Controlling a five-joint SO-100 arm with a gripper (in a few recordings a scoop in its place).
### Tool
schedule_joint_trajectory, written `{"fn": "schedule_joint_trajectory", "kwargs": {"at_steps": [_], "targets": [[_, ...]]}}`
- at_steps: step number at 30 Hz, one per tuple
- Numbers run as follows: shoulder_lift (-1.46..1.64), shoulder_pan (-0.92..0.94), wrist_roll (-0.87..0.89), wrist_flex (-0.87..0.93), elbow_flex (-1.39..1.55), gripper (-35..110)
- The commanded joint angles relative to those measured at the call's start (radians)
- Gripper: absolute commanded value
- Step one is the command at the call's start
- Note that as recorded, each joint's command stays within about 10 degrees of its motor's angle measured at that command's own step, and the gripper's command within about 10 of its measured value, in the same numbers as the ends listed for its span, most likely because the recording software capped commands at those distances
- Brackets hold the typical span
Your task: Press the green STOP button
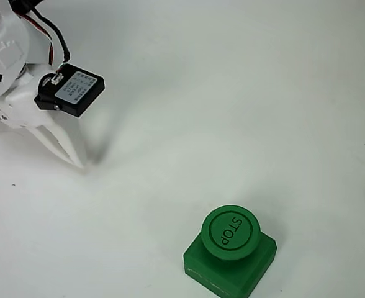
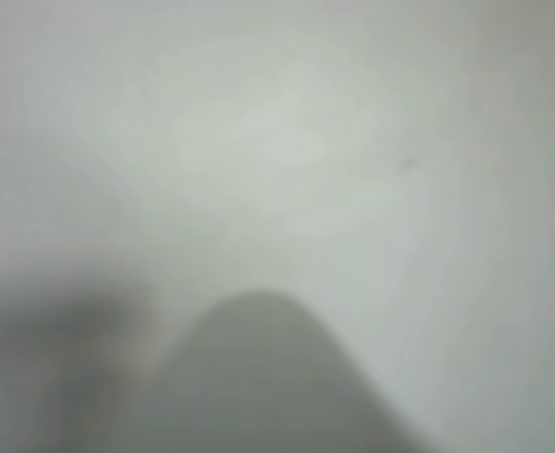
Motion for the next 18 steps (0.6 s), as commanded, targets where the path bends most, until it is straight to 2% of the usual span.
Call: {"fn": "schedule_joint_trajectory", "kwargs": {"at_steps": [1,7,18], "targets": [[0.017,0.006,0.011,0.018,-0.002,0],[0.017,0.015,0.055,0.017,-0.002,0],[0.017,0.041,-0.051,0.012,-0.002,1]]}}
